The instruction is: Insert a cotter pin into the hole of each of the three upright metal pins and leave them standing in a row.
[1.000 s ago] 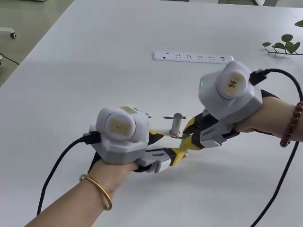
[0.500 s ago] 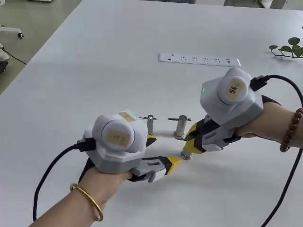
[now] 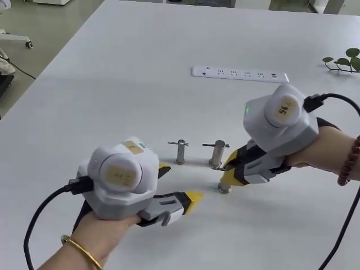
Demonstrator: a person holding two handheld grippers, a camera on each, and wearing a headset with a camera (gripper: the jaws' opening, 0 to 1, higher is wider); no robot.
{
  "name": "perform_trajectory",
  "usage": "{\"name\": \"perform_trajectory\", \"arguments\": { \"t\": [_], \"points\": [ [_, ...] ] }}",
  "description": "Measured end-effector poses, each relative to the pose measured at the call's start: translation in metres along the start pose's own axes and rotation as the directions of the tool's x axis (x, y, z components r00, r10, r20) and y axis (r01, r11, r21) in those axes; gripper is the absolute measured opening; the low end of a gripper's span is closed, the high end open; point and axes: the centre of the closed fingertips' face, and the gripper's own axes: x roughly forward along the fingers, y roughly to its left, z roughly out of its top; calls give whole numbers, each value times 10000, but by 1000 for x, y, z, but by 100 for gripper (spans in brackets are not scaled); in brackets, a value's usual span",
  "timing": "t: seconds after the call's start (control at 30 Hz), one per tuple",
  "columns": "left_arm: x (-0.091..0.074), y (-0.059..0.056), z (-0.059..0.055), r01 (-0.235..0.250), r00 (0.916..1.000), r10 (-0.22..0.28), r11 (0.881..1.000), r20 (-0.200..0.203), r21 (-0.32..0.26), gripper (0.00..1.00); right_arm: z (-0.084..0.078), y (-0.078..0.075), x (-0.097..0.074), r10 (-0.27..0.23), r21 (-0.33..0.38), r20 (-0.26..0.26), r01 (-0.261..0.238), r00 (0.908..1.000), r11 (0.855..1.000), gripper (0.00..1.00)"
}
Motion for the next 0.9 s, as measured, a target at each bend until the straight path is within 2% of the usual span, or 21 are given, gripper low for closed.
{"name": "perform_trajectory", "arguments": {
  "t": [0.2, 0.43, 0.6, 0.9],
  "points": [
    [-2, 9, 3, -325, 9993, 325, 9995, 175, -29, 51, -5, -4, -5, -75, 27, -29, 75, 10000, 10000, 8],
    [-2, 18, 4, -445, 9988, 446, 9990, 222, -33, 58, -11, -15, -12, -279, -114, -34, 279, 9996, 9995, 8],
    [-3, 20, 7, -393, 9981, 401, 9990, 460, -196, 64, -15, -24, -18, -406, -180, -14, 406, 9992, 9990, 8],
    [-3, 22, 11, -362, 9969, 383, 9988, 686, -316, 67, -21, -42, -25, -515, -482, -38, 513, 9987, 9975, 8]
  ]
}}
